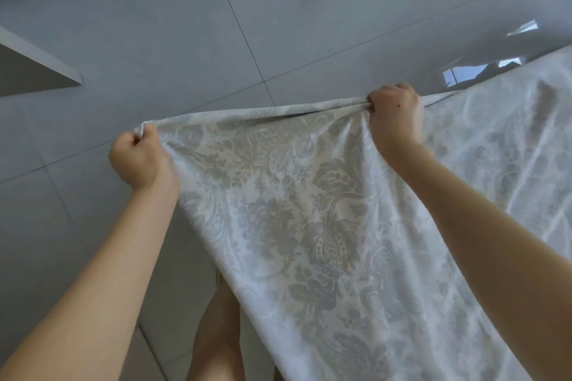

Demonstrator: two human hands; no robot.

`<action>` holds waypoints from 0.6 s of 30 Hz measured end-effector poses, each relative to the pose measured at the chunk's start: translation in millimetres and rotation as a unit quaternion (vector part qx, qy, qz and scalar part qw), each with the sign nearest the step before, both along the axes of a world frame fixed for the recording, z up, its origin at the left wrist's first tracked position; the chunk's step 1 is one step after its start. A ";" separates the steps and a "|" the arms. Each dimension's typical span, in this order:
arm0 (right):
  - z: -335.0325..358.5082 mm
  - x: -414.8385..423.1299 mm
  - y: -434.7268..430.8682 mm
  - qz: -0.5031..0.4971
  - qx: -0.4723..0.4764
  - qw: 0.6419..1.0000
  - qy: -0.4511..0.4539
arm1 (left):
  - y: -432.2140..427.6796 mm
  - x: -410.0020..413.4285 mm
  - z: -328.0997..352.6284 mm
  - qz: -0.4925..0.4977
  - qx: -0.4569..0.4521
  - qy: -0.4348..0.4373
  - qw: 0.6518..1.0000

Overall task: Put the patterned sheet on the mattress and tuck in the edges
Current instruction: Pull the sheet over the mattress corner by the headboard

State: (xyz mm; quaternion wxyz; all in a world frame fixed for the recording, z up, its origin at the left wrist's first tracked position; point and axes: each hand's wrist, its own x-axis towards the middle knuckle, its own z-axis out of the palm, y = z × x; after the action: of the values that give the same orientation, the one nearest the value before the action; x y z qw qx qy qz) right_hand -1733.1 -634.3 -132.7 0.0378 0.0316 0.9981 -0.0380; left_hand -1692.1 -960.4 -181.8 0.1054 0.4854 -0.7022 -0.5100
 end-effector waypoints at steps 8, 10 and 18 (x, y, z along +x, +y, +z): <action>-12.9 15.7 -52.9 0.065 -0.084 0.983 -0.151 | 3.3 37.7 -57.3 -0.170 -0.033 -0.367 0.914; -14.0 31.0 -54.4 0.054 -0.089 0.984 -0.148 | 17.3 45.9 -52.9 -0.285 -0.090 -0.331 0.895; 0.9 144.6 -3.9 -0.177 -0.140 0.972 -0.062 | 131.4 77.8 -4.9 -0.559 0.085 -0.343 0.750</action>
State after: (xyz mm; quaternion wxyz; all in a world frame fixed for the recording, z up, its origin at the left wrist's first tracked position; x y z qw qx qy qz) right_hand -1588.4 -638.1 -131.8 0.0965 0.2048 0.9571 -0.1811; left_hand -1614.3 -829.0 -186.7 -0.4880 0.1557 -0.7908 -0.3351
